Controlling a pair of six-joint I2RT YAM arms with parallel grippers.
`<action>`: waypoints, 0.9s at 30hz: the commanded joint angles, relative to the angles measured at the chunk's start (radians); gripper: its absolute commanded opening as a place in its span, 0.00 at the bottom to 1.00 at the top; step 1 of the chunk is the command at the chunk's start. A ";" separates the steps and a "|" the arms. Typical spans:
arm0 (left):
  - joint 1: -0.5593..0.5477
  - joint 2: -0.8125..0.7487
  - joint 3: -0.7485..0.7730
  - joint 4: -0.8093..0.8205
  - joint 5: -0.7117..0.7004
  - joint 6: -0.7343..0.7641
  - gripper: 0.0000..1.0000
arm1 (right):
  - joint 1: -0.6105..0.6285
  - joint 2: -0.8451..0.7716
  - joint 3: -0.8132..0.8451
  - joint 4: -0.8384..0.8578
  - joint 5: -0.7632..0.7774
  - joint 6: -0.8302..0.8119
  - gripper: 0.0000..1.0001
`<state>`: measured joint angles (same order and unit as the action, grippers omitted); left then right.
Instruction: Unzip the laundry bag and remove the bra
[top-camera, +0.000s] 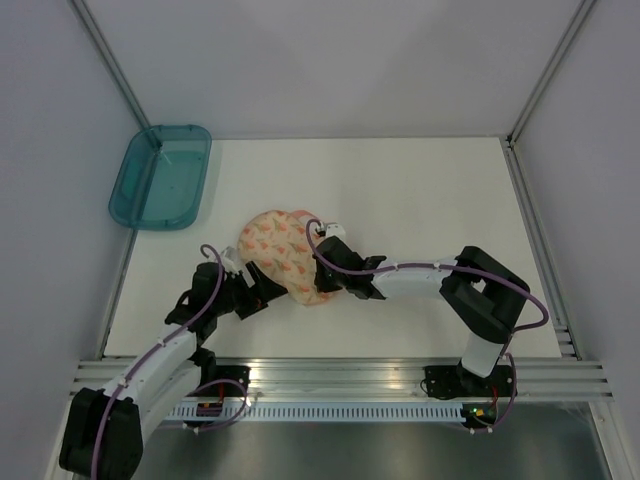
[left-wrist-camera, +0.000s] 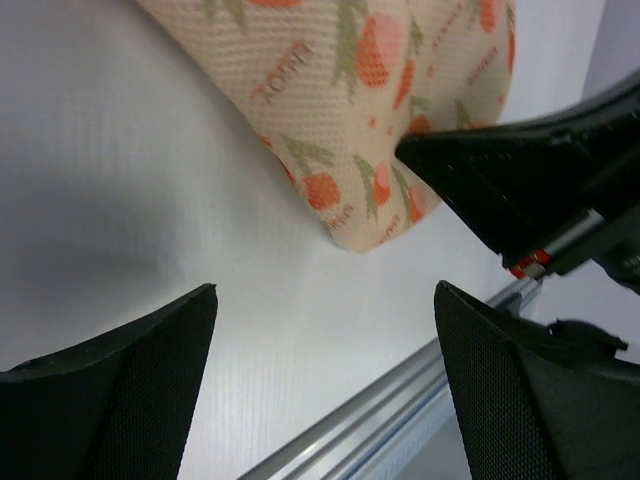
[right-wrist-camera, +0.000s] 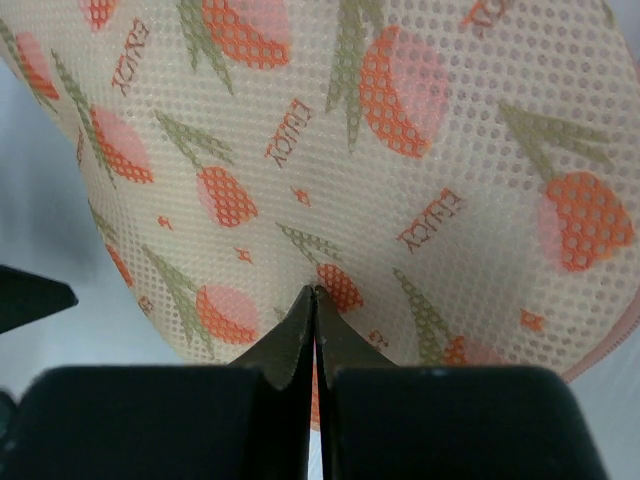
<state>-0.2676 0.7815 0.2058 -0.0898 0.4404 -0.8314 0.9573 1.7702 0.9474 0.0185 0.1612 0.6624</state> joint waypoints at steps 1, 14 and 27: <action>-0.016 0.025 -0.025 0.126 -0.152 -0.072 0.91 | 0.003 -0.026 -0.027 0.027 -0.048 0.009 0.00; -0.128 0.347 -0.025 0.510 -0.261 -0.117 0.88 | -0.005 -0.034 -0.056 0.063 -0.103 0.013 0.01; -0.157 0.437 -0.005 0.553 -0.273 -0.106 0.24 | -0.037 -0.052 -0.070 0.051 -0.107 -0.004 0.01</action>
<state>-0.4164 1.2163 0.1905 0.4297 0.1852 -0.9424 0.9333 1.7454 0.8883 0.0875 0.0559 0.6655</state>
